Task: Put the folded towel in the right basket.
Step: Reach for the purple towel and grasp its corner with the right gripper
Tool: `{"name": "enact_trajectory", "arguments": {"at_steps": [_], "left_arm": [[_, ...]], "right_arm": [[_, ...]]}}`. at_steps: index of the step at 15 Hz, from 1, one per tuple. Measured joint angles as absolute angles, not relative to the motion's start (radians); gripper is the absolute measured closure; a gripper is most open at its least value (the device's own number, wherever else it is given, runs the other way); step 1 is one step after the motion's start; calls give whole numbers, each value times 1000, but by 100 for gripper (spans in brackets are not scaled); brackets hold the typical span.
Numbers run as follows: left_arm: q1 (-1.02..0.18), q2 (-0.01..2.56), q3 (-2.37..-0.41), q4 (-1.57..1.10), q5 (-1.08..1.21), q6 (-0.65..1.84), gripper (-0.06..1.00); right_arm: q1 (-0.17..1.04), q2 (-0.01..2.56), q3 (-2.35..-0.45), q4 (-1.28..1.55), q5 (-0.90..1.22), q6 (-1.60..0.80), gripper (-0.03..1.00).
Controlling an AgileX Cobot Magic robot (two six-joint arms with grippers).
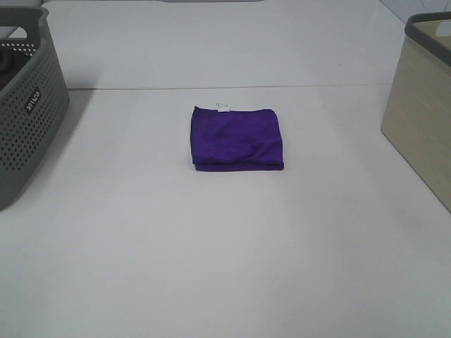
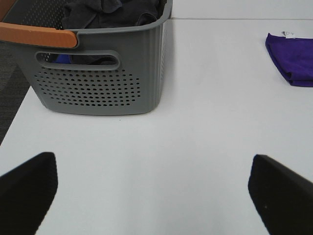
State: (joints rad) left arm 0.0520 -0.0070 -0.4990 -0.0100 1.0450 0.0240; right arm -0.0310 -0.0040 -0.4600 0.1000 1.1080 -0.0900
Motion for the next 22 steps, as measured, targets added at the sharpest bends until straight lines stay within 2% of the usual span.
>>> {"name": "enact_trajectory", "arguments": {"at_steps": [22], "left_arm": [[52, -7, -499, -10, 1045, 24, -5]], "right_arm": [[-31, -4, -460, 67, 1103, -87, 2]]}}
